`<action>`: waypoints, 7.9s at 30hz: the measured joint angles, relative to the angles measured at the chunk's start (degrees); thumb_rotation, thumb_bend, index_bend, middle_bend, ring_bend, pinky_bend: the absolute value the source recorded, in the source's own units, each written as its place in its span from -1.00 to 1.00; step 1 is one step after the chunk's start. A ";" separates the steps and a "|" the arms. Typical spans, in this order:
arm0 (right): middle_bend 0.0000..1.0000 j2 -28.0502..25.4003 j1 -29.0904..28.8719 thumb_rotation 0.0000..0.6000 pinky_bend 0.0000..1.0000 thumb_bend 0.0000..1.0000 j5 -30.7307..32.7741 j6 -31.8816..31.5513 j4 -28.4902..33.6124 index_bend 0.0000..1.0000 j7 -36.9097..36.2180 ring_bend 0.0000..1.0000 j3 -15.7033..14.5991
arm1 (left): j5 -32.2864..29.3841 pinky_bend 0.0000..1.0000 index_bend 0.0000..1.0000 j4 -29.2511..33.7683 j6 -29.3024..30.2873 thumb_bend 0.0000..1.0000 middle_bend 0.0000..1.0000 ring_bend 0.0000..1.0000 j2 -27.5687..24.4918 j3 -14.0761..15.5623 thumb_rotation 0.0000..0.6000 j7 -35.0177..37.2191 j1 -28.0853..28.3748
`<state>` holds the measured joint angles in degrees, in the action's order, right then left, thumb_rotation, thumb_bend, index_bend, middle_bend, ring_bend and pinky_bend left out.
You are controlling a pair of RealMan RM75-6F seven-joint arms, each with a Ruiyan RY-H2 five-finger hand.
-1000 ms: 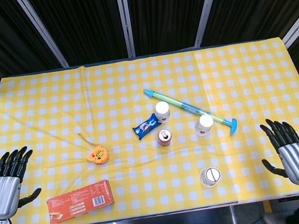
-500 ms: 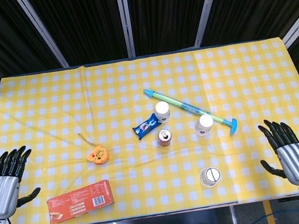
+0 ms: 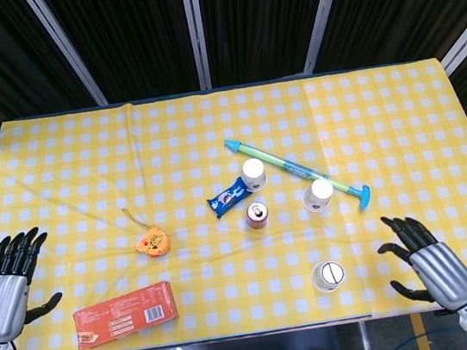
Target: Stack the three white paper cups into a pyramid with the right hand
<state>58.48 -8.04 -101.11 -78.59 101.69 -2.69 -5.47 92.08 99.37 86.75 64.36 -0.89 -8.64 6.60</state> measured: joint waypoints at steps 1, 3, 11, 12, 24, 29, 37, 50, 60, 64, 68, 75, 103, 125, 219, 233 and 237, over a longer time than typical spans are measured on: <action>-0.97 -0.58 -0.50 1.00 -1.00 -0.68 -0.82 1.11 0.60 -0.23 -0.68 -1.00 -0.76 | -0.01 -1.00 -1.00 0.03 0.04 -1.00 -1.00 -1.00 -0.07 -0.02 1.00 0.07 -0.04; -0.99 -1.48 -1.34 1.00 -1.00 -0.68 -2.11 2.73 1.49 -0.27 -1.43 -1.00 -1.87 | 0.01 -1.00 -1.00 0.06 0.02 -1.00 -1.00 -1.00 -0.16 0.02 1.00 0.15 -0.05; -1.00 -2.24 -3.09 1.00 -1.00 -0.68 -3.91 6.21 3.61 -0.55 -1.82 -1.00 -3.66 | 0.03 -1.00 -1.00 0.16 -0.52 -1.00 -1.00 -1.00 0.00 0.13 1.00 -0.55 0.15; -1.00 -2.07 -3.24 1.00 -1.00 -0.68 -3.92 6.60 3.78 -0.58 -1.52 -1.00 -3.69 | 0.04 -1.00 -1.00 0.20 -0.50 -1.00 -1.00 -1.00 0.01 0.14 1.00 -0.58 0.14; -1.00 3.22 -6.25 1.00 -1.00 -0.68 1.88 14.14 5.53 -0.67 4.86 -1.00 -1.33 | -0.01 -1.00 -1.00 0.27 -0.55 -1.00 -1.00 -1.00 -0.12 0.14 1.00 -0.17 0.13; -1.00 5.87 -7.44 1.00 -1.00 -0.63 5.57 15.95 5.46 -0.58 7.27 -1.00 0.85 | -0.23 -1.00 -1.00 0.12 -0.88 -1.00 -1.00 -1.00 -0.06 0.11 1.00 -0.06 0.25; -1.00 8.09 -8.92 1.00 -1.00 -0.60 9.64 17.53 5.34 -0.54 9.97 -1.00 2.88 | -0.57 -1.00 -1.00 -0.11 -1.24 -1.00 -1.00 -1.00 -0.01 0.00 1.00 0.14 0.44; -1.00 10.65 -10.27 1.00 -1.00 -0.57 15.97 20.33 3.49 -0.41 13.96 -1.00 3.69 | -0.74 -1.00 -1.00 -0.04 -1.24 -1.00 -1.00 -1.00 -0.19 -0.12 1.00 0.59 0.50; -0.93 11.53 -10.97 1.00 -1.00 -0.54 17.12 20.48 3.41 -0.16 14.16 -1.00 3.94 | -0.50 -1.00 -1.00 0.09 -1.08 -1.00 -1.00 -1.00 -0.21 -0.04 1.00 0.55 0.45; -0.91 11.91 -11.16 1.00 -1.00 -0.53 17.50 20.00 3.49 -0.14 14.26 -1.00 4.18 | -0.52 -1.00 -1.00 0.04 -1.16 -1.00 -1.00 -1.00 -0.16 -0.04 1.00 0.54 0.50; -0.88 11.86 -11.48 1.00 -1.00 -0.53 17.80 19.25 4.16 -0.12 14.23 -1.00 4.95 | -0.65 -1.00 -1.00 -0.04 -1.23 -1.00 -1.00 -1.00 -0.14 -0.07 1.00 0.60 0.52; -0.88 10.79 -12.88 1.00 -1.00 -0.53 19.05 18.07 6.66 -0.12 15.07 -1.00 7.81 | -1.08 -1.00 -1.00 -0.15 -1.32 -1.00 -1.00 -1.00 -0.22 -0.24 1.00 0.98 0.56; -0.88 18.08 -27.57 1.00 -1.00 -0.53 40.64 23.76 -3.34 -0.11 19.88 -1.00 20.22 | -4.64 -1.00 -1.00 -0.84 -3.59 -1.00 -1.00 -1.00 -0.88 -1.26 1.00 3.04 1.41; -0.96 23.79 -33.56 1.00 -1.00 -0.54 48.00 25.76 -12.95 -0.15 23.95 -1.00 19.20 | -5.93 -1.00 -1.00 -1.12 -4.90 -1.00 -1.00 -1.00 -0.91 -1.38 1.00 3.38 1.96; -0.96 41.20 -54.33 1.00 -1.00 -0.43 65.63 32.83 -38.41 -0.18 32.46 -1.00 21.29 | -6.49 -1.00 -1.00 -2.10 -7.28 -1.00 -1.00 -1.00 -2.28 -1.11 1.00 9.73 3.09; -0.96 35.36 -52.73 1.00 -1.00 -0.43 60.13 26.26 -27.43 -0.18 31.54 -1.00 23.29 | -7.32 -1.00 -1.00 -2.36 -7.48 -1.00 -1.00 -1.00 -2.03 -1.33 1.00 9.07 3.20; -0.97 29.55 -51.37 1.00 -1.00 -0.44 59.35 23.01 -19.57 -0.19 32.96 -1.00 24.04 | -7.31 -1.00 -1.00 -2.32 -7.56 -1.00 -1.00 -1.00 -2.00 -1.26 1.00 8.89 3.23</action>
<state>88.03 -59.41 -41.76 -55.58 82.12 30.27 18.57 84.77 97.05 79.19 62.36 -2.16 0.25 9.83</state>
